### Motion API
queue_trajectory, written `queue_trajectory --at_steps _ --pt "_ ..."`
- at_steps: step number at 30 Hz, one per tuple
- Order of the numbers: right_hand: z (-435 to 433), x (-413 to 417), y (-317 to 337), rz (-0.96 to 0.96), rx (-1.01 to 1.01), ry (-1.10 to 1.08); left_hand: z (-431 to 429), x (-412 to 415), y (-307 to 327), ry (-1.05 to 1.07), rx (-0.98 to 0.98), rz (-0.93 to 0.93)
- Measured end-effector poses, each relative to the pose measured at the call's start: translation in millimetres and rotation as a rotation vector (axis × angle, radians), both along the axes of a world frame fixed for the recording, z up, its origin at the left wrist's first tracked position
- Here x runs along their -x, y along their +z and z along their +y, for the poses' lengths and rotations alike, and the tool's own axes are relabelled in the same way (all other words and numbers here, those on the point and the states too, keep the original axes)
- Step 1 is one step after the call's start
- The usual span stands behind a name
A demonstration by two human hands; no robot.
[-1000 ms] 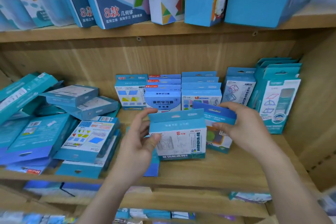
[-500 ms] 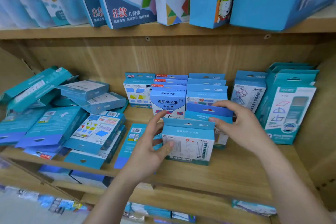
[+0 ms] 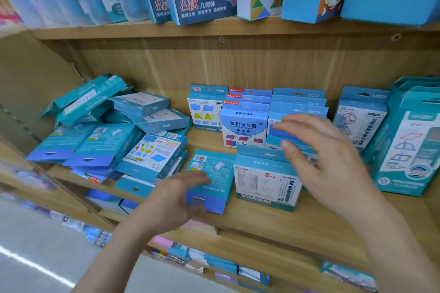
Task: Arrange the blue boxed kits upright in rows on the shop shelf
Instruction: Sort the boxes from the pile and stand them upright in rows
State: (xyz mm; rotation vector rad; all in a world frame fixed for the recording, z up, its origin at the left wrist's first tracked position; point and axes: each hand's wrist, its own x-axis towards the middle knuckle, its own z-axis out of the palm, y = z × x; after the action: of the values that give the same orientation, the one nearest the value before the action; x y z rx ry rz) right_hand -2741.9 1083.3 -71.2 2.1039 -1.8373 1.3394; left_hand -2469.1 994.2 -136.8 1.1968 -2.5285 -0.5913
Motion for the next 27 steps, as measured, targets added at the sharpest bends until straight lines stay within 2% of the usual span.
queue_trajectory --at_steps 2,6,8,14,17,19,21,23,27 --pt "-5 -12 -6 0.078 -0.023 0.031 -3 -6 -16 -0.024 0.057 -0.174" --pt "-10 -24 -19 0.22 -0.067 0.016 -4 -10 -27 -0.103 0.244 -0.196" --pt "-11 -26 -23 0.276 -0.09 -0.001 -4 -15 -24 -0.111 0.406 -0.175" --pt "-9 -30 -19 0.321 -0.086 -0.038 -9 -20 31 0.148 0.547 0.074" --pt "-10 -40 -13 0.288 -0.038 0.001 -18 -20 56 0.284 0.453 0.142" --pt "-11 -48 -11 0.289 -0.027 0.033 -21 -22 63 0.299 0.292 0.245" --pt "-14 -55 -11 0.279 -0.035 0.066 -22 -24 67 0.286 0.232 0.305" --pt "-17 -64 -10 0.25 -0.039 0.104 -21 -23 72 0.263 0.239 0.292" --pt "-20 -79 -4 0.221 -0.08 0.144 -19 -20 78 0.203 0.347 0.126"
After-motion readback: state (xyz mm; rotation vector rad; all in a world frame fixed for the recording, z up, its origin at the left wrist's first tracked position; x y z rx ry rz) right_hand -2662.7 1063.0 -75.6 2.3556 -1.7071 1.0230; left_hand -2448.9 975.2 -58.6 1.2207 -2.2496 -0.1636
